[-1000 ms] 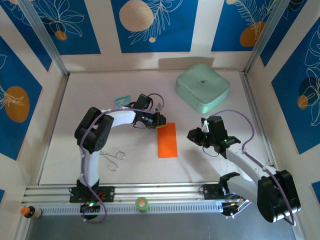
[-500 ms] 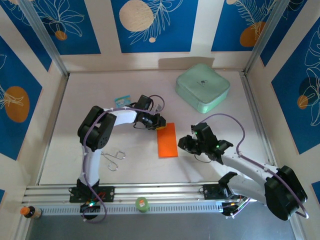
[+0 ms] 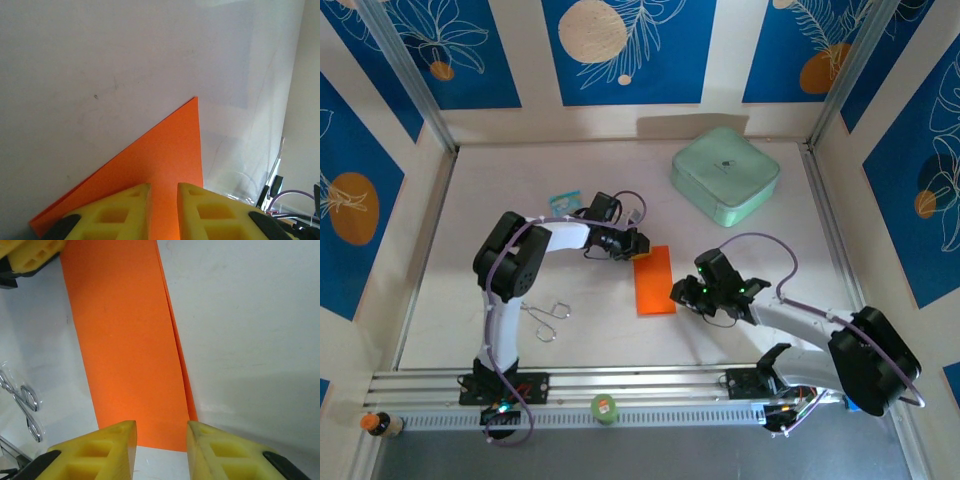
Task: Fold a paper plane with a square sheet of paper (pick it up from the middle)
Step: Fold the triangle a second time at the center of the table.
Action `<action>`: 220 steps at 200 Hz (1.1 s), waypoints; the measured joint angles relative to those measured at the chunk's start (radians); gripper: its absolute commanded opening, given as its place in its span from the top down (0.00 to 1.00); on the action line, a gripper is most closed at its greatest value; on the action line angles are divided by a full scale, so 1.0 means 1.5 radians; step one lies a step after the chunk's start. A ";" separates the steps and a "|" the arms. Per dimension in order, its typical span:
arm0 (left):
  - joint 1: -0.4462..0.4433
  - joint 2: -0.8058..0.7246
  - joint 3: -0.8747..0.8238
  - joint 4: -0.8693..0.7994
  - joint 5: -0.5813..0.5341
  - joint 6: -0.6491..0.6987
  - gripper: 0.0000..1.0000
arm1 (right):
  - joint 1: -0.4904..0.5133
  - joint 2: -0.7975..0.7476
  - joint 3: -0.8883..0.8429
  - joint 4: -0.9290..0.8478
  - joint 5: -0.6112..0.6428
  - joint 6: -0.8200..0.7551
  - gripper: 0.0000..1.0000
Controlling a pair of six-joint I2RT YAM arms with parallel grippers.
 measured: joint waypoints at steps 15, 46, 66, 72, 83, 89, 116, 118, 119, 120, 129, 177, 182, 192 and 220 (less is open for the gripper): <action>0.001 0.000 -0.003 0.006 0.004 0.000 0.78 | -0.004 0.007 0.000 0.014 -0.012 0.005 0.67; 0.002 -0.001 -0.008 0.016 0.007 -0.003 0.78 | -0.008 0.010 0.000 0.030 -0.021 0.013 0.66; 0.002 -0.001 -0.011 0.022 0.009 -0.005 0.79 | -0.009 0.018 -0.001 0.031 -0.023 0.017 0.64; 0.002 -0.001 -0.011 0.023 0.010 -0.005 0.78 | -0.009 0.022 -0.001 0.031 -0.023 0.019 0.64; 0.003 -0.001 -0.012 0.024 0.011 -0.005 0.79 | -0.010 0.031 -0.001 0.034 -0.027 0.020 0.64; 0.003 -0.001 -0.012 0.024 0.011 -0.005 0.79 | -0.010 0.039 -0.001 0.037 -0.029 0.021 0.64; 0.003 -0.001 -0.012 0.025 0.011 -0.005 0.79 | -0.010 0.071 -0.010 0.064 -0.041 0.030 0.64; 0.003 -0.001 -0.012 0.025 0.011 -0.005 0.79 | -0.010 0.074 -0.011 0.067 -0.042 0.032 0.64; 0.003 -0.001 -0.012 0.025 0.011 -0.005 0.79 | -0.010 0.075 -0.012 0.068 -0.042 0.032 0.64; 0.003 -0.001 -0.012 0.025 0.011 -0.005 0.79 | -0.010 0.075 -0.012 0.069 -0.043 0.032 0.63; 0.003 -0.001 -0.012 0.025 0.011 -0.005 0.79 | -0.010 0.083 -0.016 0.074 -0.047 0.035 0.63; 0.003 -0.001 -0.012 0.025 0.011 -0.005 0.79 | -0.011 0.083 -0.024 0.109 -0.060 0.041 0.64; 0.003 -0.001 -0.012 0.025 0.011 -0.005 0.79 | -0.011 0.083 -0.027 0.115 -0.063 0.042 0.64; 0.003 -0.001 -0.012 0.025 0.011 -0.005 0.79 | -0.014 0.081 -0.033 0.127 -0.068 0.041 0.64; 0.003 -0.001 -0.012 0.025 0.011 -0.005 0.79 | -0.024 0.066 -0.039 0.145 -0.076 0.041 0.64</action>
